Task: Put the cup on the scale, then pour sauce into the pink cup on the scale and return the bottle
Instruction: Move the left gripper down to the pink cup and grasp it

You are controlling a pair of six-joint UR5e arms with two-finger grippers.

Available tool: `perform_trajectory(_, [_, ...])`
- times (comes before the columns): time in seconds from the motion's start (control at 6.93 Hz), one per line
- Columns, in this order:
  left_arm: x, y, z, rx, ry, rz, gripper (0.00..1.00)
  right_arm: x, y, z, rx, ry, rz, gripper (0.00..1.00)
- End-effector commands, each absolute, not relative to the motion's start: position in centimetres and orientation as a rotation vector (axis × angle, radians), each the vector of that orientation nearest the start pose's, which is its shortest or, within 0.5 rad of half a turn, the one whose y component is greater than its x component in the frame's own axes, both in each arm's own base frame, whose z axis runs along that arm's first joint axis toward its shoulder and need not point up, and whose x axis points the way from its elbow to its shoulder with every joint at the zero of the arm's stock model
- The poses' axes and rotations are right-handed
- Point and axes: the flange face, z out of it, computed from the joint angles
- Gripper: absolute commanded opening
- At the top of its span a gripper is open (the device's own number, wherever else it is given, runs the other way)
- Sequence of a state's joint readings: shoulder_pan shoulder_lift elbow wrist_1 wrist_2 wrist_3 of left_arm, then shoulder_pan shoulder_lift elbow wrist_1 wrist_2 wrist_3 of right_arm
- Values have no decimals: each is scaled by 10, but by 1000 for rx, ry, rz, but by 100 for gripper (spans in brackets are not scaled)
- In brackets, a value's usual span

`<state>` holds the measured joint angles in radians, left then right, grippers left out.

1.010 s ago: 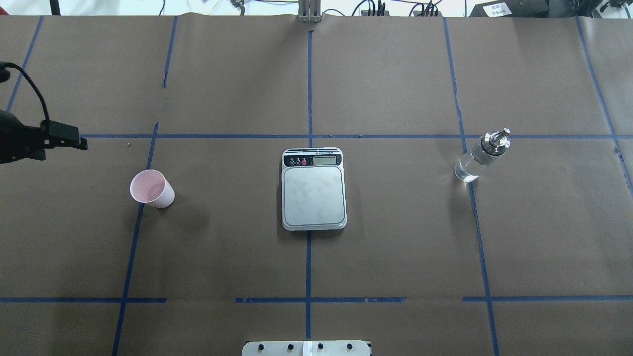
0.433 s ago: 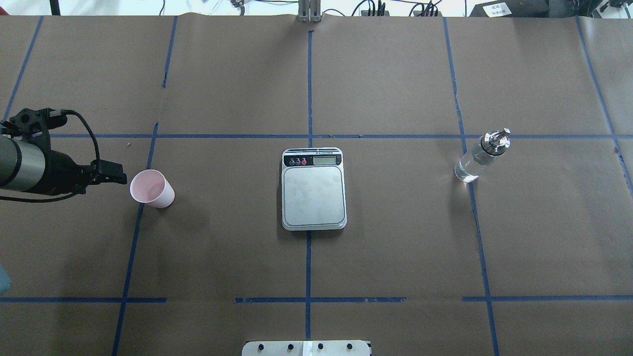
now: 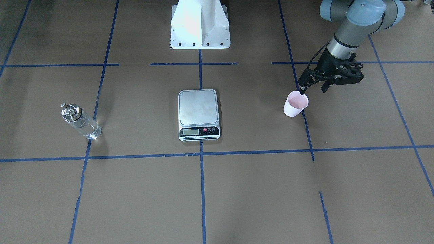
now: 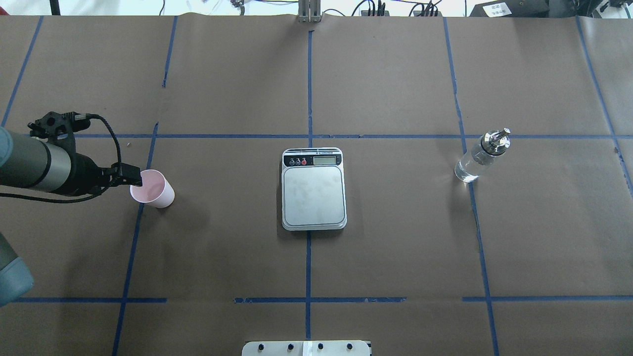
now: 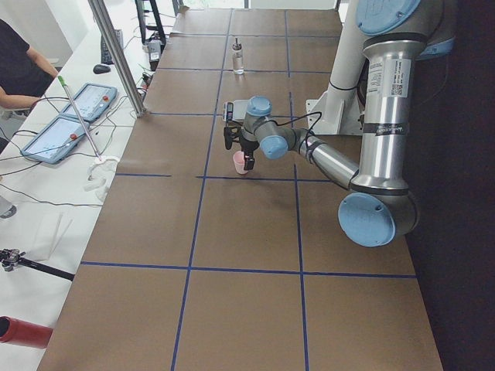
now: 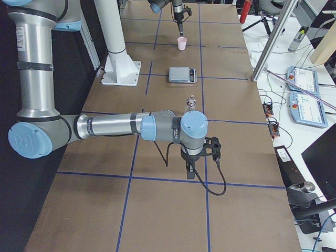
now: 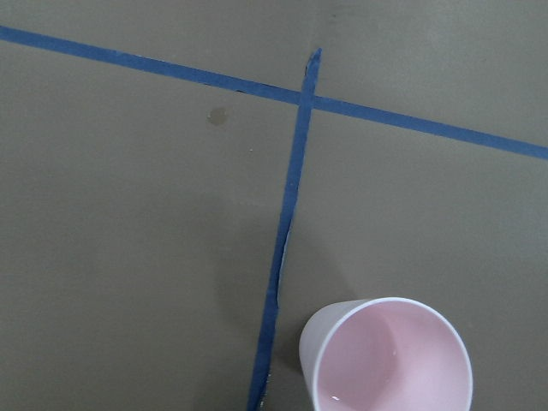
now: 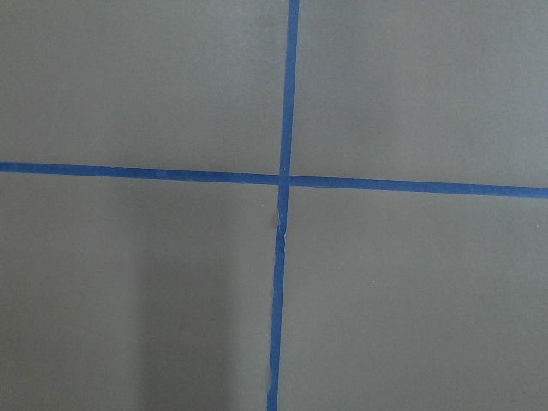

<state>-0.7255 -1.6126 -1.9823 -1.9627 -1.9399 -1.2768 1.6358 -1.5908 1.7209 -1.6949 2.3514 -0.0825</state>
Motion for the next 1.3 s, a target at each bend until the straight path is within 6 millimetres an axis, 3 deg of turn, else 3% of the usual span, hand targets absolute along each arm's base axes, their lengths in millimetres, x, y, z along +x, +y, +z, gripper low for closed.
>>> perform_trajectory(0.0, [325,-417,405,107,876,-252,94,94,-477,607,63,-778,-20,100])
perform_trajectory(0.87, [349,-422,422,79,850,-236,90,94,-478,605,64,-780,-19,100])
perform_trajectory(1.15, [361,-417,426,65,842,-218,77,94,-479,604,65,-781,-18,100])
